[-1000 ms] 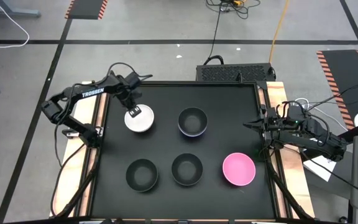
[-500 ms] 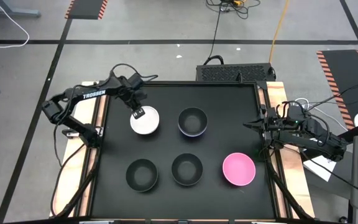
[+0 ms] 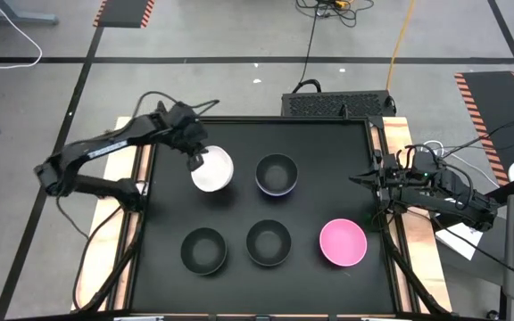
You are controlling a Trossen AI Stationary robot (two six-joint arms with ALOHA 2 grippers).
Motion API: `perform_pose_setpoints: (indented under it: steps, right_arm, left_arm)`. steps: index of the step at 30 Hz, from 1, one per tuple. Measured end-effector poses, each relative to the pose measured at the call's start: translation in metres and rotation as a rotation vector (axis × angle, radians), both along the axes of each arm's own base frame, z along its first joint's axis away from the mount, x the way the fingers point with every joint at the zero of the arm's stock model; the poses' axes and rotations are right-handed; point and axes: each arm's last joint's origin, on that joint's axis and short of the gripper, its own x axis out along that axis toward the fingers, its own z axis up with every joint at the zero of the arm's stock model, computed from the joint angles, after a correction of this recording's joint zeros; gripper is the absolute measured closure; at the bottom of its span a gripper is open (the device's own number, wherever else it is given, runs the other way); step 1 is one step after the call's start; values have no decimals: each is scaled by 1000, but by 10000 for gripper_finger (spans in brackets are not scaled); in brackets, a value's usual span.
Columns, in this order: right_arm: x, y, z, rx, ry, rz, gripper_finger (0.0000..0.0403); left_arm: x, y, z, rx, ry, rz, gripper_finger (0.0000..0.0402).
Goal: Nest bowls inside each other
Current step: Stack the white bowl on top of the black bowl
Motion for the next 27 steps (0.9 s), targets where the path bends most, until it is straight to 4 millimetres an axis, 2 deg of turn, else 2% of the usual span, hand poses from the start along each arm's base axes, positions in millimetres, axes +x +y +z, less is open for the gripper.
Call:
perform_pose_setpoints:
  steps: [8, 14, 18, 27]
  right_arm:
    - [0, 0, 0, 0, -1, 0, 403]
    - [0, 0, 0, 0, 0, 0, 403]
    - [0, 0, 0, 0, 0, 0, 403]
    - [0, 0, 0, 0, 0, 0, 403]
  left_arm:
    - [-31, -35, 45, 112, -212, -14, 398]
    - [-41, -56, 62, 166, -331, -77, 398]
    - [-41, -63, 60, 181, -326, -96, 398]
    - [-51, -73, 31, 212, -336, -68, 398]
